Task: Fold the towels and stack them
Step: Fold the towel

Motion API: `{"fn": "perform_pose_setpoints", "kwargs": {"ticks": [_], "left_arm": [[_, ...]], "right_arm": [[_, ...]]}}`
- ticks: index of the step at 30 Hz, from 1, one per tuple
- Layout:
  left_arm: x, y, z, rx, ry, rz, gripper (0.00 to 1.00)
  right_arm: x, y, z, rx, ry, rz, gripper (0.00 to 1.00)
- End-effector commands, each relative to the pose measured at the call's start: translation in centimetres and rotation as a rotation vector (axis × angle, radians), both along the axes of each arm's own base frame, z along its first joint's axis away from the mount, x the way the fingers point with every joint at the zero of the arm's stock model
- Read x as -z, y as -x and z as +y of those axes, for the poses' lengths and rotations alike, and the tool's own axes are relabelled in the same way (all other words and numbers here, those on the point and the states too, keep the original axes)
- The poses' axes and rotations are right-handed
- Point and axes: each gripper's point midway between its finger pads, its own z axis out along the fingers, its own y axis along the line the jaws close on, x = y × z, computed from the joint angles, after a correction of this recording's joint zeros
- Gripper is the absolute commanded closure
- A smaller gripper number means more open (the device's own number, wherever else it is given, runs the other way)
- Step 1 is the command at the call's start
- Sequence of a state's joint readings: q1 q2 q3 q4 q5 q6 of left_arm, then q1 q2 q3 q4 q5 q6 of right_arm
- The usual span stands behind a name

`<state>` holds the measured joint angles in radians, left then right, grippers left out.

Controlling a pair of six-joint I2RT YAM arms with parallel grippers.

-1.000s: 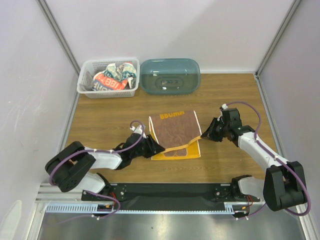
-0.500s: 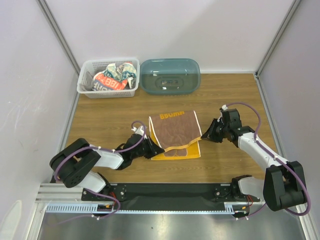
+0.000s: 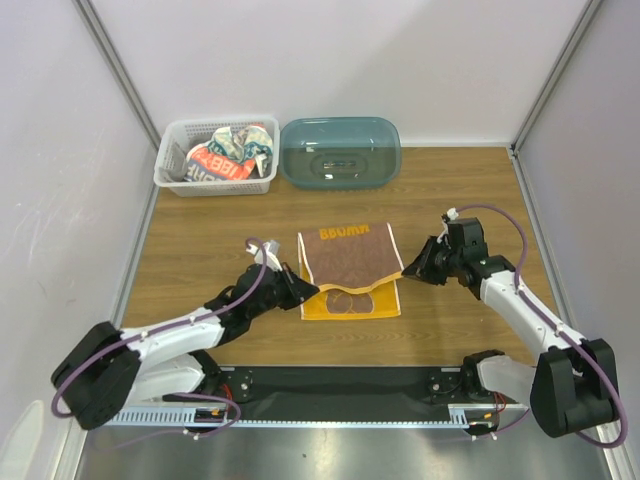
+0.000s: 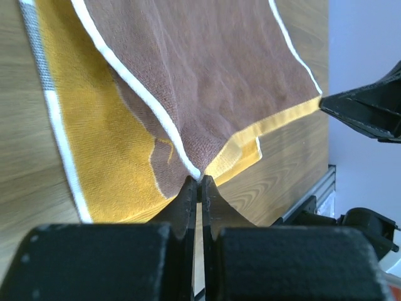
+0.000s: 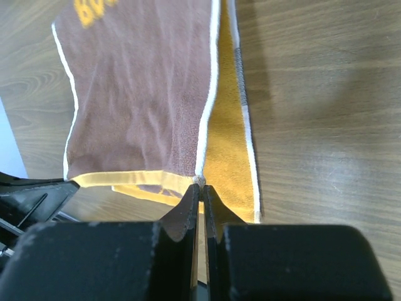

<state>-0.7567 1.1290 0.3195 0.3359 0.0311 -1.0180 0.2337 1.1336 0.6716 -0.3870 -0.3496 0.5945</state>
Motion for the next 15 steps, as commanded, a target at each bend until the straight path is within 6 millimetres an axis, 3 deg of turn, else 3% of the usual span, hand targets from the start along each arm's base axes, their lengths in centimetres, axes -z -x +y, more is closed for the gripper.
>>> {"fn": "perform_pose_setpoints", "kwargs": {"ticks": [1,9,15], "left_arm": [[-0.4,-0.2,1.5,-0.035,-0.073,-0.033,1.0],[-0.2,0.3,3.7,-0.071,-0.093,-0.015,1.0],[0.4,0.5,4.8,-0.083,-0.113,-0.009,1.0]], "right_arm": [[-1.6,0.1,0.4,-0.008,-0.026,-0.028,1.0],[-1.5,1.7,0.8,-0.018,-0.049,-0.01,1.0],[1.4,3.6,0.9,-0.022,-0.049,0.069,1.0]]}}
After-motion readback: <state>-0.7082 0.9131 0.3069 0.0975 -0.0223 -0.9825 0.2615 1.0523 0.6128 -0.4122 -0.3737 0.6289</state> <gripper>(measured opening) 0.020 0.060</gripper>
